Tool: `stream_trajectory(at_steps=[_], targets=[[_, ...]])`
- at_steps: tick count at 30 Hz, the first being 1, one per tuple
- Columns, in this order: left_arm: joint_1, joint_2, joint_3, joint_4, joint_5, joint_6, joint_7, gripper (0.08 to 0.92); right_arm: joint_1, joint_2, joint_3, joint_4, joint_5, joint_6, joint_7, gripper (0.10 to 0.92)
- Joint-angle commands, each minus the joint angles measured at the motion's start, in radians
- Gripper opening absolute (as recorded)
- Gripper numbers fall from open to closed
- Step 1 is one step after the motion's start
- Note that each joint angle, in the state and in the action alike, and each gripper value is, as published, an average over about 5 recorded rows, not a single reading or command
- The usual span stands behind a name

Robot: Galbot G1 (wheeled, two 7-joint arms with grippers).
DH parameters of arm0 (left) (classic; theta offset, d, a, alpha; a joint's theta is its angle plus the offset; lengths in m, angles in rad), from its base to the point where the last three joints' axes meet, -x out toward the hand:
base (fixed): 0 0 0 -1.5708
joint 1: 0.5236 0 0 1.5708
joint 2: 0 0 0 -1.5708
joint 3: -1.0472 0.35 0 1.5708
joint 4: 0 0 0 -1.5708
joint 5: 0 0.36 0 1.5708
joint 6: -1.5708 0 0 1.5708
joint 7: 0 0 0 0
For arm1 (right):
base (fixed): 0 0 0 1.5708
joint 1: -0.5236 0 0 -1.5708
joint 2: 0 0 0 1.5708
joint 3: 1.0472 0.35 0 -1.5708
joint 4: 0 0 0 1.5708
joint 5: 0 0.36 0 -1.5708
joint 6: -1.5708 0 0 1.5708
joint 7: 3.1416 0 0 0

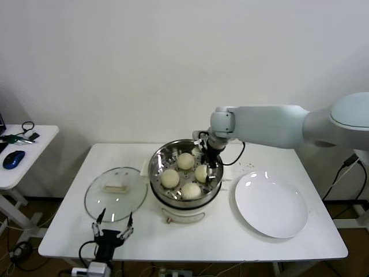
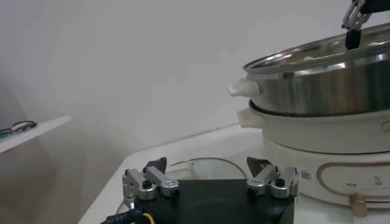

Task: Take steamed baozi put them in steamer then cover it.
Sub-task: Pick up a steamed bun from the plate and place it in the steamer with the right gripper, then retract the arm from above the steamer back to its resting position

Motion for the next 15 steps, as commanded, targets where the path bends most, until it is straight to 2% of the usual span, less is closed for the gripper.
stream_trajectory(at_steps=[1, 10, 15], targets=[[0.001, 0.003, 0.001, -0.011, 0.002, 0.003, -0.001, 0.823, 0.018, -0.060, 0.056, 0.034, 0.007, 0.008, -0.004, 0.823], [0.009, 0.004, -0.004, -0.041, 0.005, 0.012, -0.004, 0.823, 0.087, -0.212, 0.096, 0.108, 0.091, 0.123, 0.098, 0.823], [0.014, 0.002, -0.010, -0.040, 0.010, 0.013, -0.005, 0.823, 0.114, -0.354, 0.059, 0.194, 0.106, 0.260, 0.247, 0.823]])
